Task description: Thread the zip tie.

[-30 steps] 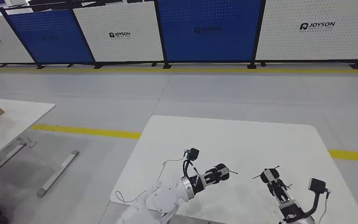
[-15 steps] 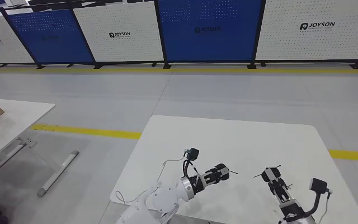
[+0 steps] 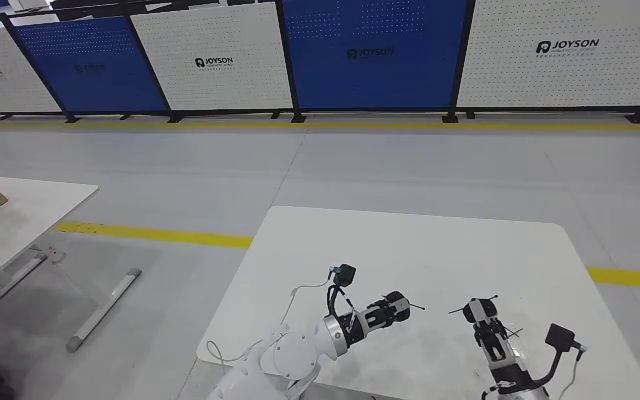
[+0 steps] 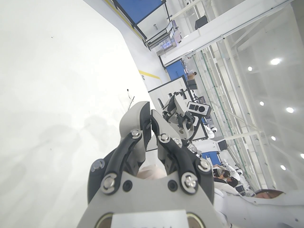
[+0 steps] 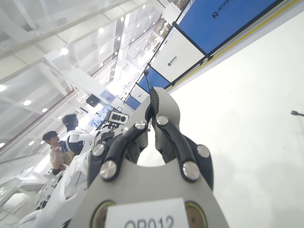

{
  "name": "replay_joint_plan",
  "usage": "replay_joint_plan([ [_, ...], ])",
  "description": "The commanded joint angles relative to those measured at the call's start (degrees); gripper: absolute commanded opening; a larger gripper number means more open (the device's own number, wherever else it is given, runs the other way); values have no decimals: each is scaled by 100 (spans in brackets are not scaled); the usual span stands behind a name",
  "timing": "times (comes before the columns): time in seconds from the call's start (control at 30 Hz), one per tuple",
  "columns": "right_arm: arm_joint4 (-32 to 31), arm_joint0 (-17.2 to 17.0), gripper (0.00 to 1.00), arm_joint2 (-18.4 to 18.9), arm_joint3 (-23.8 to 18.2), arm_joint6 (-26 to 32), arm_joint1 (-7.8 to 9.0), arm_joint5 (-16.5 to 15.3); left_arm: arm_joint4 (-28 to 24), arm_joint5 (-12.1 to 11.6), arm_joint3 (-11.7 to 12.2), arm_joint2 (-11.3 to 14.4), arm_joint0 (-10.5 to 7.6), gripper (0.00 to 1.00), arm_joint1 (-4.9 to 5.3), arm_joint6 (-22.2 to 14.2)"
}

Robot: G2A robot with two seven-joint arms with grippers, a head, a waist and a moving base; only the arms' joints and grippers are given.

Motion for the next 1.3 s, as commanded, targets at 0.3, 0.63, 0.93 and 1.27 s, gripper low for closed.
replay_joint_plan([
  [0.3,0,0,0,0,0,0,0,0,62,166,9,143,-99,0,-35,149],
  [0.63,-115,320,0,-492,289,-361,-129,95,62,166,9,143,-99,0,-35,149],
  [0.93,-97,367,0,-564,336,-391,-150,119,62,166,9,143,-99,0,-35,149],
  [1.27,-29,557,0,-666,476,-305,-201,300,62,166,9,143,-99,0,-35,149],
])
